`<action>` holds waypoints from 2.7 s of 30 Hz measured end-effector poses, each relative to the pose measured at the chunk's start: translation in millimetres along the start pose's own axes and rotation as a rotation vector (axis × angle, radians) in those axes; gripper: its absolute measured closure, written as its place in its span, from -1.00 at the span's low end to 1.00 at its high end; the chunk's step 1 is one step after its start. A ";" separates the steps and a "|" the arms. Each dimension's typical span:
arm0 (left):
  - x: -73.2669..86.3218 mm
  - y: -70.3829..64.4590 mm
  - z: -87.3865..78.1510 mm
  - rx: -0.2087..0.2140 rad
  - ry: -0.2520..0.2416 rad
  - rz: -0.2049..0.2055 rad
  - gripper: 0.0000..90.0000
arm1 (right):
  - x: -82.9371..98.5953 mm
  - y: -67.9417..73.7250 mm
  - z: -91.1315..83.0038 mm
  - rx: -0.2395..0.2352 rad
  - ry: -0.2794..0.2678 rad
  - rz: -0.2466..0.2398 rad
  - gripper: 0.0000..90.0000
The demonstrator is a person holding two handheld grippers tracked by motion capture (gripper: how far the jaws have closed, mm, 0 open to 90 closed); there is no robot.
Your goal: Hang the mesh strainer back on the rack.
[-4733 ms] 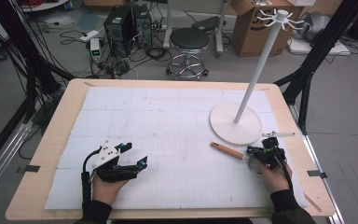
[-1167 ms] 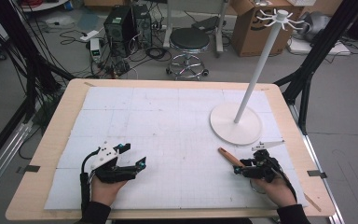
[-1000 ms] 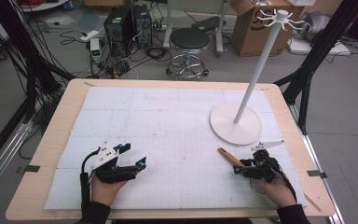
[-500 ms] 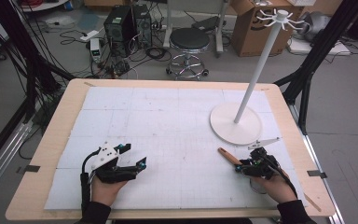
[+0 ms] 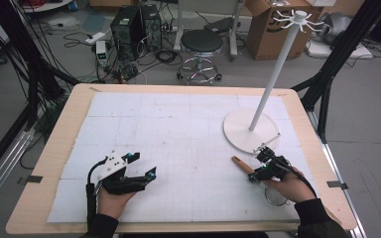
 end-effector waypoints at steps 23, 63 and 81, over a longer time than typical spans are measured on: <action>-0.5 2.9 -0.8 -0.012 -0.003 -0.005 -0.55 | 25.1 -3.7 -3.3 -0.048 -0.245 0.047 0.52; -1.7 2.9 -2.5 0.004 -0.022 -0.006 -0.54 | -11.9 -25.6 -131.7 -0.067 -1.300 0.197 0.52; -1.9 3.0 -3.1 0.006 -0.028 -0.014 -0.53 | -27.8 -36.1 -168.9 -0.050 -1.430 0.221 0.52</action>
Point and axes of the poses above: each handheld gripper's, and its own axes: z roughly forward along the jaws, x roughly out of its underside, y roughly to its left, the point moved 2 cm from there along z, roughly forward along the jaws, and after that the axes turned 5 degrees about x, right-handed, at the moved point
